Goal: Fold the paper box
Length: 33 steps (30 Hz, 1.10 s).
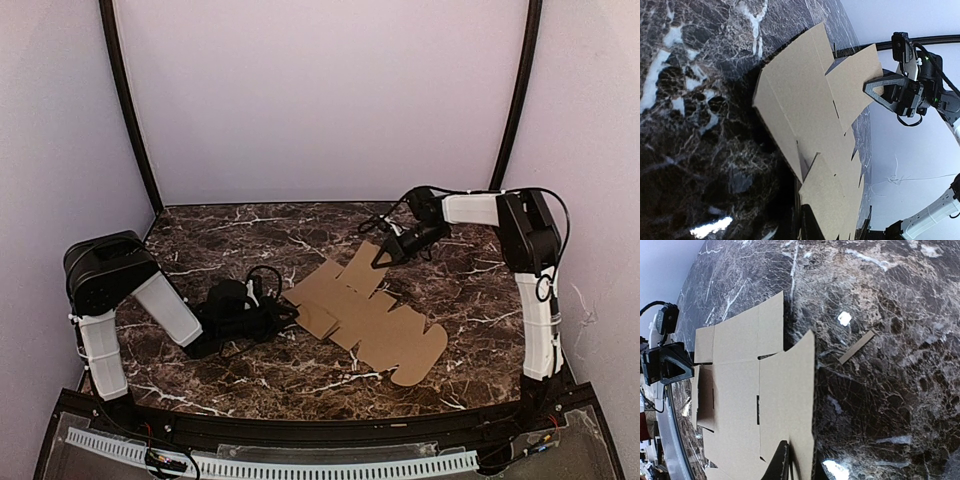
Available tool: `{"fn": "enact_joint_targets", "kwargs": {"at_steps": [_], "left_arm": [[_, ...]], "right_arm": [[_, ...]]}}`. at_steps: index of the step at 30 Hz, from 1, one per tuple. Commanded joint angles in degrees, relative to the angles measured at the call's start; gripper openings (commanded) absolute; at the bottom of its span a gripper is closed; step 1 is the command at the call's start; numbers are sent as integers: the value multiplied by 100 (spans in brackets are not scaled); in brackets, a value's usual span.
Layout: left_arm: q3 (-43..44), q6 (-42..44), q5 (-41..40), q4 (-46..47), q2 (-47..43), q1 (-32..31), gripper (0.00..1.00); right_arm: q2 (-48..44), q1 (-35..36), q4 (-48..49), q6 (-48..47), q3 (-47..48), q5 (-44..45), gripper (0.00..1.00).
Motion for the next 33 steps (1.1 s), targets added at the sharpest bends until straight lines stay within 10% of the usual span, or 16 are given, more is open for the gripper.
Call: {"fn": "enact_joint_targets", "kwargs": {"at_steps": [1, 33], "left_arm": [[41, 109, 51, -263, -63, 26, 3], [-118, 100, 2, -214, -138, 20, 7]], "right_arm": [[-350, 143, 233, -153, -320, 770, 8], [-2018, 1683, 1198, -522, -1592, 5150, 24]]}}
